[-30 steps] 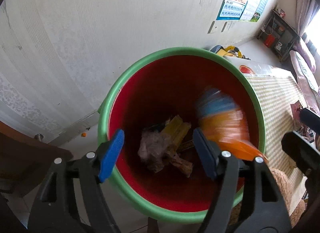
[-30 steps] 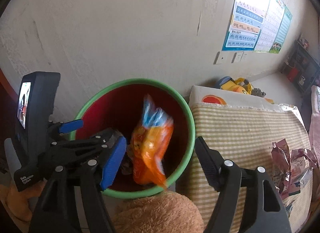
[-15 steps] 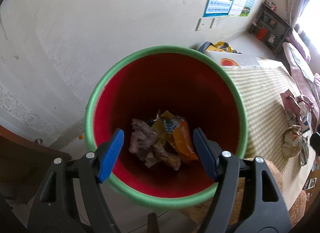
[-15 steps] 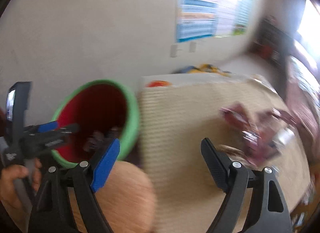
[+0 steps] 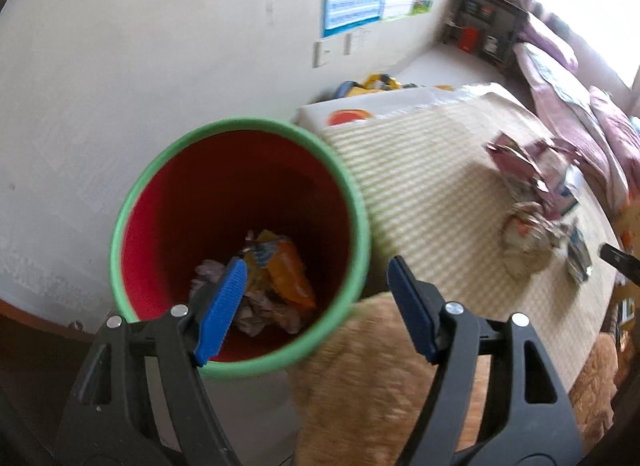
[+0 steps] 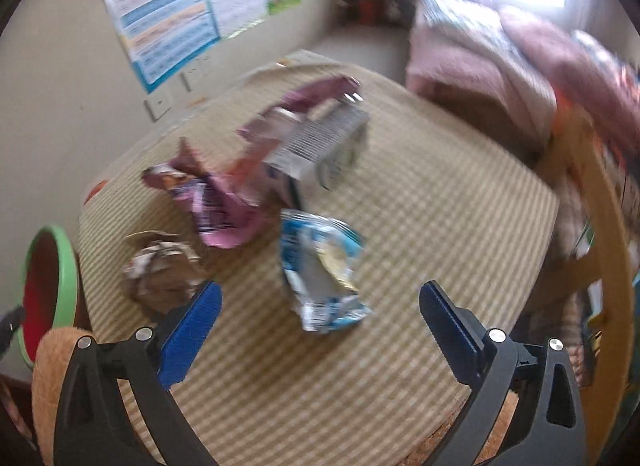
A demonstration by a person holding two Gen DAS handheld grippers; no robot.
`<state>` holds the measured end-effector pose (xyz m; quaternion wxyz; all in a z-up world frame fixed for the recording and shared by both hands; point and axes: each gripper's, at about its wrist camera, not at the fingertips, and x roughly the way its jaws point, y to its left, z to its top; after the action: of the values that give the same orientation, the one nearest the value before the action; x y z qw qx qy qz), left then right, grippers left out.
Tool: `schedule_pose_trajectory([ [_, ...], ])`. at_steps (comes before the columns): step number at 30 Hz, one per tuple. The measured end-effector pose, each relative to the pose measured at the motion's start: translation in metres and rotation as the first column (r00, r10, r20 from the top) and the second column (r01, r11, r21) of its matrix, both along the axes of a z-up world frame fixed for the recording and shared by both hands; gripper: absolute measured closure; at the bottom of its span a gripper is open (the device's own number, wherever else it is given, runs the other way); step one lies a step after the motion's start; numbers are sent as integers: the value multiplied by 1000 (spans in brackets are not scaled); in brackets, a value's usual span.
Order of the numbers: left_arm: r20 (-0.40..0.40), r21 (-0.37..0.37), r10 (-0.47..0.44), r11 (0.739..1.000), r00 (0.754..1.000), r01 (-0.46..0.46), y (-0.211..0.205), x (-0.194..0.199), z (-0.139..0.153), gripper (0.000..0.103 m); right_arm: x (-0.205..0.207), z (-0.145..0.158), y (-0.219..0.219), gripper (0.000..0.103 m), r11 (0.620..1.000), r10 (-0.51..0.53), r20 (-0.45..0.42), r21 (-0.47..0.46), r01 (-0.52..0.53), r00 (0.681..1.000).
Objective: Collect trash
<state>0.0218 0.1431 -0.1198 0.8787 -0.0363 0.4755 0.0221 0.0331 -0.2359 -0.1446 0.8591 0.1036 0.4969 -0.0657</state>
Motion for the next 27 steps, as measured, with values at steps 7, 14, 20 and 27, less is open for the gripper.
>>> schedule_pose_trajectory([
  [7,-8,51,-108,993,994,109,-49,-3,5,33,9,-30,-13,8,995,-7,-53,97,12,999],
  [14,-39,33,-203,978,978,204,-99,1,1,33,12,-40,-21,67,981,18,-55,194,-7,998],
  [20,-49,11,-298,954,953,299,-144,11,-6,33,-26,-21,-20,71,978,26,7,209,-27,1000],
  [27,-62,-6,-357,934,932,357,-194,44,-23,33,-56,-20,-9,68,985,41,16,165,-44,999],
])
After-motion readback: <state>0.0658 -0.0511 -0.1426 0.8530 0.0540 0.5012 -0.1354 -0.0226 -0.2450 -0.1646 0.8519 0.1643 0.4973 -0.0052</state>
